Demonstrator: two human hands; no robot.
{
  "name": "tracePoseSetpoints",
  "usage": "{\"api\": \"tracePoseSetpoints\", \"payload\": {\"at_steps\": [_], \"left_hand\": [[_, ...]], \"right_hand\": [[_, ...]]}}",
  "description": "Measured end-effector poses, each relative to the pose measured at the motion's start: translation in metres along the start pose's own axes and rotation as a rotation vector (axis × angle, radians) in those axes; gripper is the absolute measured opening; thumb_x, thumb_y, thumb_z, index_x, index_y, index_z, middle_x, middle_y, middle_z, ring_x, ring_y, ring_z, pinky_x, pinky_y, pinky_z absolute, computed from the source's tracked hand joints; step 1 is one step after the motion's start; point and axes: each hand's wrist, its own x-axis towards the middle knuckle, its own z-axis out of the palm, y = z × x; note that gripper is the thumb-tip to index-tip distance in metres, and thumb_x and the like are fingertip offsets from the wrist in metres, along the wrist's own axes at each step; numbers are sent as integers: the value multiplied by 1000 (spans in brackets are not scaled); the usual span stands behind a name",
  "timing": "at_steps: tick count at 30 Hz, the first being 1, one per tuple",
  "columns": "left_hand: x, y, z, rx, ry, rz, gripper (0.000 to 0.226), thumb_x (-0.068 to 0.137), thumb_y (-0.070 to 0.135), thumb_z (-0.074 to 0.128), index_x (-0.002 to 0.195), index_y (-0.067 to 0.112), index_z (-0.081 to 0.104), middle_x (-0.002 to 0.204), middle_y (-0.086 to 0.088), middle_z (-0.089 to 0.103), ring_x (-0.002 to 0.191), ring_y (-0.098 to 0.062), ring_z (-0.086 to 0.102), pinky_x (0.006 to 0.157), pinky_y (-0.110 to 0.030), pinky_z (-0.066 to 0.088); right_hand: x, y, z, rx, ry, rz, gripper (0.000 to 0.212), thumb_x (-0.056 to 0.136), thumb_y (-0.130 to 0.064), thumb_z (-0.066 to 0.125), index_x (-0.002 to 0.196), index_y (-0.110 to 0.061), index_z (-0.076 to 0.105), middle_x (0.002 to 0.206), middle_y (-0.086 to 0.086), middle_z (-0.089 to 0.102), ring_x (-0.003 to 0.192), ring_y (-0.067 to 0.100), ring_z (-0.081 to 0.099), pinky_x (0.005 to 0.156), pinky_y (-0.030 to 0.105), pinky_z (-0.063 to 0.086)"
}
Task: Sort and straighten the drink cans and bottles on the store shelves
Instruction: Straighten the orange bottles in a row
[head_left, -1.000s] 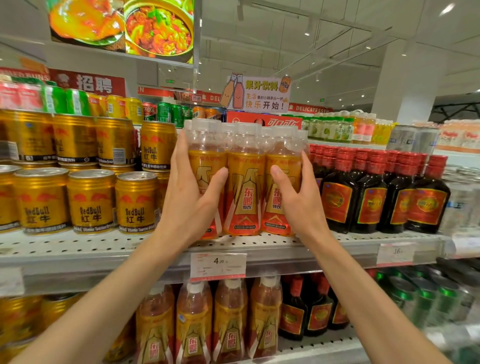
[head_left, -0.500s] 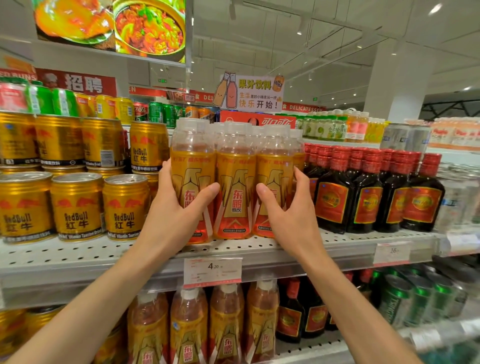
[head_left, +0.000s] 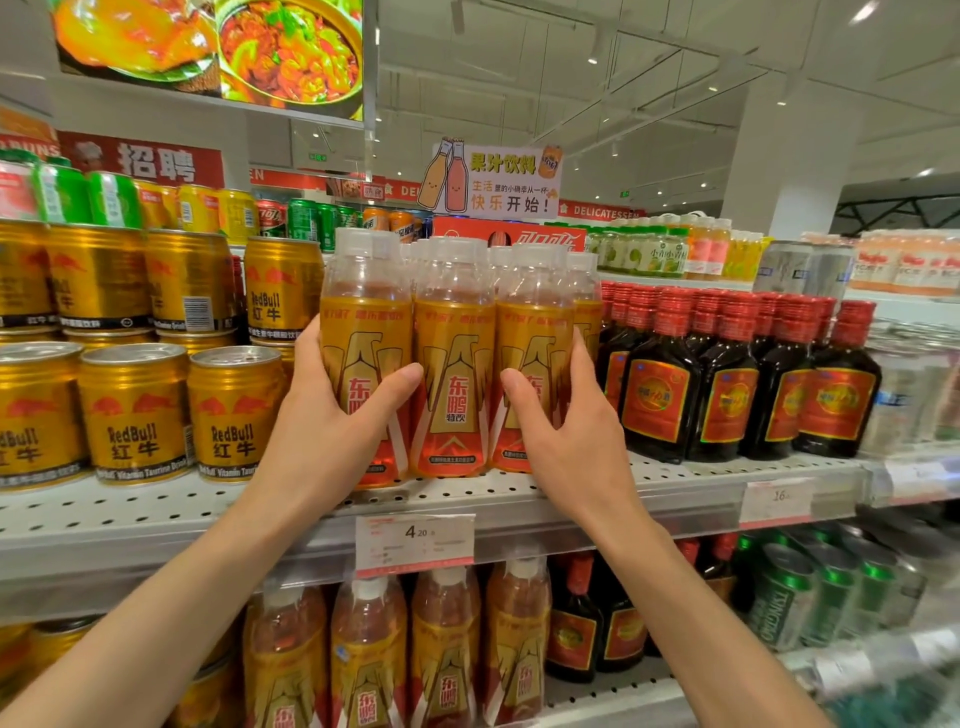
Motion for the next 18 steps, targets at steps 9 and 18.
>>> {"api": "tracePoseSetpoints", "payload": {"at_steps": [9, 18], "left_hand": [[1, 2, -6, 90, -72, 33, 91, 86, 55, 65, 155, 33, 10, 110, 34, 51, 98, 16, 53, 78, -12, 42], [-6, -5, -5, 264, -79, 81, 130, 60, 73, 75, 155, 37, -7, 153, 5, 45, 132, -15, 52, 107, -45, 48]], "right_hand": [[-3, -1, -5, -53, -15, -6, 95, 87, -79, 43, 160, -38, -1, 161, -10, 36, 147, 13, 36, 117, 47, 39], [-7, 5, -16, -104, -118, 6, 98, 88, -75, 48, 161, -34, -1, 164, -7, 33, 150, 14, 32, 120, 48, 33]]}}
